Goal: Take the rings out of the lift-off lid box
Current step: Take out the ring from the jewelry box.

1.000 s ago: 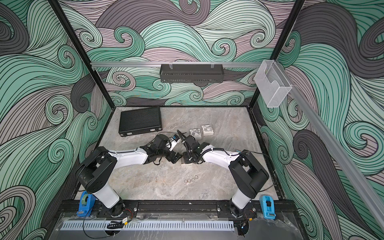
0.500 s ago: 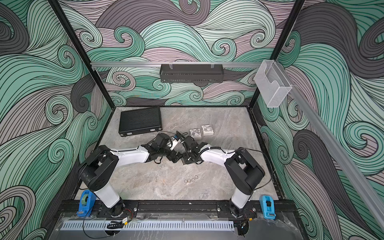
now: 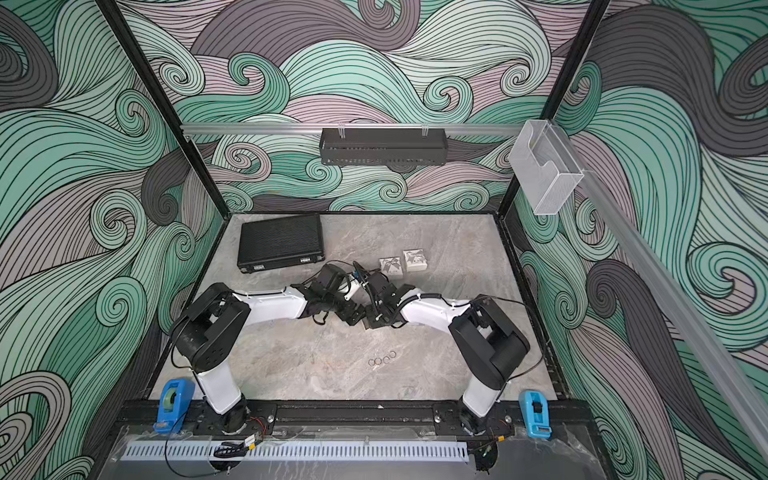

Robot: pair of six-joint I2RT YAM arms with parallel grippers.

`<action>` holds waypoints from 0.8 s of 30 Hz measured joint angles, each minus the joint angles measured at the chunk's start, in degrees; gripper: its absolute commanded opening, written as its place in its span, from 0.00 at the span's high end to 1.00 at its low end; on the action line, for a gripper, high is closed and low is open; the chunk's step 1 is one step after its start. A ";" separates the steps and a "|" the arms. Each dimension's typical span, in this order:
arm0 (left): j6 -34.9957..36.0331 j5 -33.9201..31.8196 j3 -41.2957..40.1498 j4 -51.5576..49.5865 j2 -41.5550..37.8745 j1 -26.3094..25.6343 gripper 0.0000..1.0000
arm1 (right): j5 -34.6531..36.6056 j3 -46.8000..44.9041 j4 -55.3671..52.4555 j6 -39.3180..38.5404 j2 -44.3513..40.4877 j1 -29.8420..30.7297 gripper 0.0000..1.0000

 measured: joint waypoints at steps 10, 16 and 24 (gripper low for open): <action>0.00 -0.07 1.20 -1.33 0.90 0.00 0.05 | -0.04 0.00 0.09 -0.59 -0.11 0.00 0.93; 0.00 -0.63 2.78 -2.62 2.16 0.00 0.05 | -0.09 -0.28 1.33 -0.85 -1.14 0.00 0.97; -0.02 -1.11 5.01 -4.83 3.61 0.07 0.05 | -0.17 -1.70 3.08 -1.25 -3.26 0.00 0.99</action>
